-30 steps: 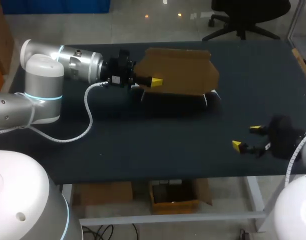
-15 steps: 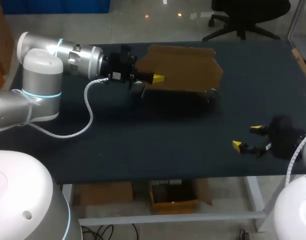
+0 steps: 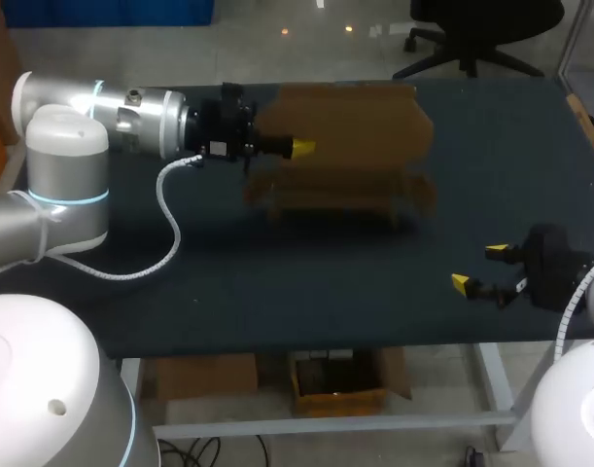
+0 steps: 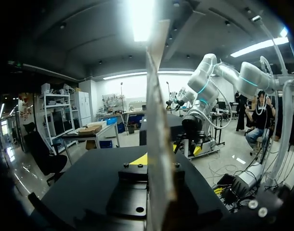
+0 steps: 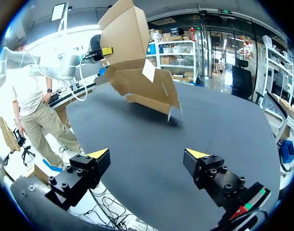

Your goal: Assemble the packaging by folding the flat box into shape, placing the metal phone stand inside, and closing the box properly

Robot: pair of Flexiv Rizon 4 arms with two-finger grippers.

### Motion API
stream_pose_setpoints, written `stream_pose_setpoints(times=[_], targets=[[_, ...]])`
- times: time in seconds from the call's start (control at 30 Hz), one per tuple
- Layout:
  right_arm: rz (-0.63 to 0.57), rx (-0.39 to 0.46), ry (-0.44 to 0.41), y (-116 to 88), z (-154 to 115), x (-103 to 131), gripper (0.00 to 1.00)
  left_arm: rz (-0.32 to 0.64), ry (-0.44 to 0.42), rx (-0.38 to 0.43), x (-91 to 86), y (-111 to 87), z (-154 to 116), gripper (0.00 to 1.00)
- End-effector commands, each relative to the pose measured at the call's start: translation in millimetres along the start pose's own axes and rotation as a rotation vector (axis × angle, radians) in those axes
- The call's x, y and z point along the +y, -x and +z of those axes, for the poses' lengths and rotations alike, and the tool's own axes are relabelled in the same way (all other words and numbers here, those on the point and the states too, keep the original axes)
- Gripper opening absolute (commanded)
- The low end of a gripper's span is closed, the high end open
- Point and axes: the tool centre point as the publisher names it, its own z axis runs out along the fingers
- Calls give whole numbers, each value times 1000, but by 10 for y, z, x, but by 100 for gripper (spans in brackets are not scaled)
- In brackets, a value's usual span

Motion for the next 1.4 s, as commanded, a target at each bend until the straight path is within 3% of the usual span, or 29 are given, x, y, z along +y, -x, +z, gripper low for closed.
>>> stream_pose_setpoints(times=[0.03,0.5,0.77,1.0,1.4], targets=[[0,2,4,-1,-14,-6,100,-3,-2,-43,-88,-50,-29,0],[0,2,4,-1,-14,-6,100,-75,-6,-40,-329,-80,-48,0],[0,2,4,-1,-14,-6,100,-154,-2,16,-294,-128,-28,0],[0,2,4,-1,-14,-6,100,-167,12,31,-269,-231,-3,0],[0,2,4,-1,-14,-6,100,-200,-22,27,-149,-98,-88,0]])
